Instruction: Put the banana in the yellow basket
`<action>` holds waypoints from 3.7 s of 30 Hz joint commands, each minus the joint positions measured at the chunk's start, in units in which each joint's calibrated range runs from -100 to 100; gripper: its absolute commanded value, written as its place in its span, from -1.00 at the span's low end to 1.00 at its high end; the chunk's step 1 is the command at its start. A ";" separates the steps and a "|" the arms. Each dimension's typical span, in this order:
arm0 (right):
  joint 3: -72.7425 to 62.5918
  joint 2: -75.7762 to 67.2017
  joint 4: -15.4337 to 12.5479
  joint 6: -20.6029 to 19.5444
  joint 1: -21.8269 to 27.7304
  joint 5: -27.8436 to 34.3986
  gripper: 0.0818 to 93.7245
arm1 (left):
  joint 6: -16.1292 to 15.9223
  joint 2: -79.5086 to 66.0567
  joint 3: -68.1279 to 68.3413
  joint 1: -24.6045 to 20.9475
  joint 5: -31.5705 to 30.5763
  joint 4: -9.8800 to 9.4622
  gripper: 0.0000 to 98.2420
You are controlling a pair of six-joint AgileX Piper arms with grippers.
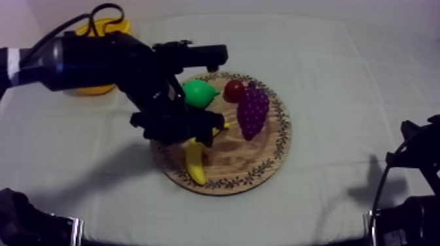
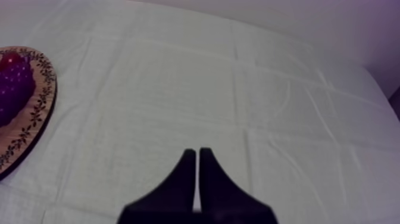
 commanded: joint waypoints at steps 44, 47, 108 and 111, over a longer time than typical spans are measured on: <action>0.02 -0.02 0.01 0.00 -0.01 -0.03 -0.99 | -7.65 12.24 -10.61 -0.42 8.68 -0.59 -0.30; 0.02 -0.02 0.01 0.00 -0.01 -0.03 -0.99 | -6.88 9.16 -12.56 -1.07 11.66 -2.23 -0.29; 0.02 -0.02 0.01 0.00 -0.01 -0.03 -0.99 | -18.49 16.14 -35.20 -36.63 13.04 -3.66 -0.21; 0.02 -0.02 0.01 0.00 -0.01 -0.03 -0.99 | -19.38 13.07 -32.43 -36.61 12.09 -3.03 -0.34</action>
